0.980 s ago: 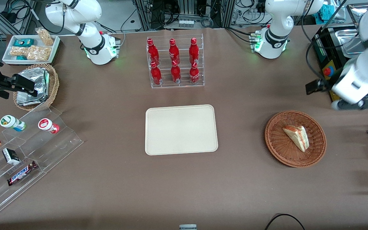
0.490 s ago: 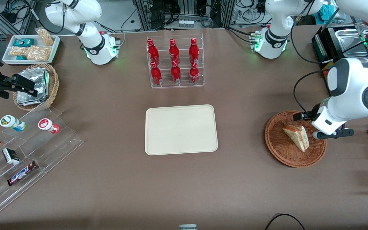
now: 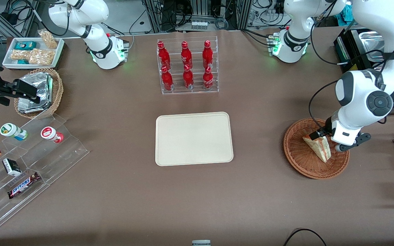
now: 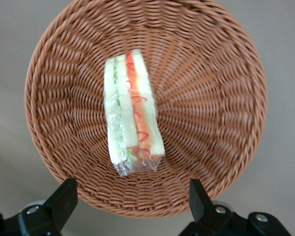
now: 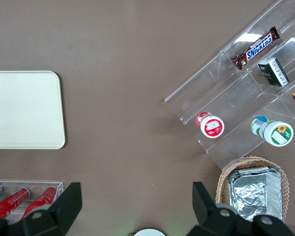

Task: Place sandwich from basket to tray
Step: 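Lower the left gripper and close it on the wrapped sandwich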

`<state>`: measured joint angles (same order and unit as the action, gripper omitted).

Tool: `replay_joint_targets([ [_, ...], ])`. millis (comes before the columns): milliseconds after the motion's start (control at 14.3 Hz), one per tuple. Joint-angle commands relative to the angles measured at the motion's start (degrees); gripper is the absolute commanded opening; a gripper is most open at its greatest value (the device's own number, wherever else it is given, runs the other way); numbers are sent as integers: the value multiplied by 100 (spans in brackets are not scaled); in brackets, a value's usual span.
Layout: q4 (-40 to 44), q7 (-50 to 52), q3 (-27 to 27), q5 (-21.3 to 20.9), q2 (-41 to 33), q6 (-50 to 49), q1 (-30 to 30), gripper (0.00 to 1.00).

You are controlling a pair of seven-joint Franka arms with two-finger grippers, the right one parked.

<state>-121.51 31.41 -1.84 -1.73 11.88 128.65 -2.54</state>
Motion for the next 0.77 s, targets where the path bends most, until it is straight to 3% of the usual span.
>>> replay_joint_targets([
  [0, -13, 838, -18, -56, 165, 379, -1, 100],
  [350, 40, 990, -256, -56, 640, 705, -10, 100],
  [420, 40, 990, -282, -56, 727, 714, -10, 91],
  [630, 40, 1068, -291, -47, 772, 697, -10, 16],
  [700, 66, 1243, -291, -47, 781, 671, -18, 12],
])
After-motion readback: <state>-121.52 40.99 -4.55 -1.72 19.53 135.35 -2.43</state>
